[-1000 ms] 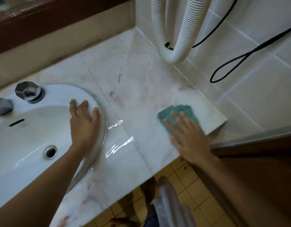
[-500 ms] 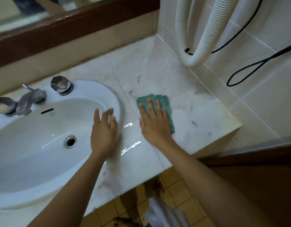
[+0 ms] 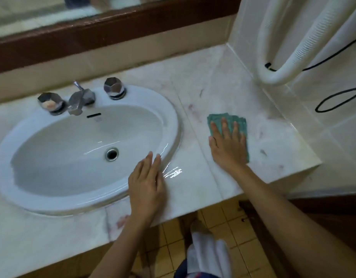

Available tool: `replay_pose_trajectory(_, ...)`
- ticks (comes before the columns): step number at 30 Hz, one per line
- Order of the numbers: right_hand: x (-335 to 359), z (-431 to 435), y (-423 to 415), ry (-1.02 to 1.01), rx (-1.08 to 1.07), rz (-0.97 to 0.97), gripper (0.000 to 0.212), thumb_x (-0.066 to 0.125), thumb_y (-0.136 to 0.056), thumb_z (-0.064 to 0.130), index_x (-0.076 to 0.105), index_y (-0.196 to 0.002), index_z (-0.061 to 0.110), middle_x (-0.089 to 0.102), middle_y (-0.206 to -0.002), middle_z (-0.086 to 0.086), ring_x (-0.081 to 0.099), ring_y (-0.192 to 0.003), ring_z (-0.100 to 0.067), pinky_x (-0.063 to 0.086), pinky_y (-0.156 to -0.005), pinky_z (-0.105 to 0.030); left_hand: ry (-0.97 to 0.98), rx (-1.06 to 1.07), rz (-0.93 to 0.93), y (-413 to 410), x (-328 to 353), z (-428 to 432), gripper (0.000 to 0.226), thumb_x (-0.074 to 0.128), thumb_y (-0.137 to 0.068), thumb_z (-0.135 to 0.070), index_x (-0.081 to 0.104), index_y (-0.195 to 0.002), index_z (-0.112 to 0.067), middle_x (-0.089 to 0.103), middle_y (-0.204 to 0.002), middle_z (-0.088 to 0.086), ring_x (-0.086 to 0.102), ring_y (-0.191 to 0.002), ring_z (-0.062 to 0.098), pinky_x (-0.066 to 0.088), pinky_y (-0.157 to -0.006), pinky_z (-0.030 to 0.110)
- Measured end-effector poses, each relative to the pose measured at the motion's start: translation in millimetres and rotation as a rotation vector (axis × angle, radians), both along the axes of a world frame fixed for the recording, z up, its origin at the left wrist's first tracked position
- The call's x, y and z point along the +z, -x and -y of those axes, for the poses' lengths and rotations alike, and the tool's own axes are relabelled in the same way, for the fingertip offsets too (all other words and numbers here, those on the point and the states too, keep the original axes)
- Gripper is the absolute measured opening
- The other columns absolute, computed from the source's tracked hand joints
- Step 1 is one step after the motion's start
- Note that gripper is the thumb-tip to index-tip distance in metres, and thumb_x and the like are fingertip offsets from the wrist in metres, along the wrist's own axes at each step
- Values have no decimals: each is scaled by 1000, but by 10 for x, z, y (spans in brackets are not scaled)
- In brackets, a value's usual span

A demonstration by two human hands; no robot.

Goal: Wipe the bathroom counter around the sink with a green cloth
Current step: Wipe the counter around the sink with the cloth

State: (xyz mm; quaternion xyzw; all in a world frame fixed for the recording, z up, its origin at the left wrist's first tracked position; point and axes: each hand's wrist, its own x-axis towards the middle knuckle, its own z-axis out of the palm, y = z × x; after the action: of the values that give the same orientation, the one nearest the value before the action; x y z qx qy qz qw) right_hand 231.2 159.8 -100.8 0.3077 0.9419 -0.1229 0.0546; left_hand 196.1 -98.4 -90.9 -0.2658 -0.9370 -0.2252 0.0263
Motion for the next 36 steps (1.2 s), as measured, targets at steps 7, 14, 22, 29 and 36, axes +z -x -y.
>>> replay_pose_trajectory(7, 59, 1109, -132, 41, -49, -19, 55, 14, -101, 47, 3, -153, 33, -5, -162, 2, -10, -147, -28, -1, -119, -48, -80, -66, 77, -190, 29, 847, 44, 43, -86, -20, 65, -124, -15, 48, -145, 6, 46, -132, 30, 43, -103, 46)
replay_pose_trajectory(14, 160, 2972, -393, 84, -166, -35, 63, 20, -93, 44, 17, -153, 26, 6, -161, -7, 1, -146, -38, 6, -116, -53, -324, 152, 51, -287, 58, 2408, 30, 47, -85, -18, 71, -103, -17, 57, -135, -1, 50, -121, 21, 40, -101, 39)
replay_pose_trajectory(22, 166, 4996, 31, 113, -100, 33, 67, 20, -95, 46, 7, -154, 18, -6, -160, -18, -10, -144, -42, 1, -115, -54, -357, 724, -21, 102, -70, 4596, 27, 54, -79, -10, 72, -100, -10, 55, -130, 10, 49, -115, 31, 38, -94, 35)
replay_pose_trajectory(29, 38, 5950, 662, 44, 342, 17, 71, 7, -93, 58, -1, -154, 22, -10, -160, -12, -10, -144, -44, -7, -113, -56, -219, 1037, 85, 1131, -8, 5966, 32, 51, -88, -8, 64, -117, -14, 45, -141, 8, 36, -129, 33, 32, -104, 47)
replay_pose_trajectory(36, -27, 6942, 1581, 64, 542, -81, 66, 16, -98, 54, 0, -154, 23, -13, -160, -10, -21, -143, -41, -13, -113, -54, -44, 1008, 93, 1257, -100, 6044, 34, 47, -90, -14, 54, -122, -20, 38, -145, 4, 29, -131, 30, 31, -100, 51)
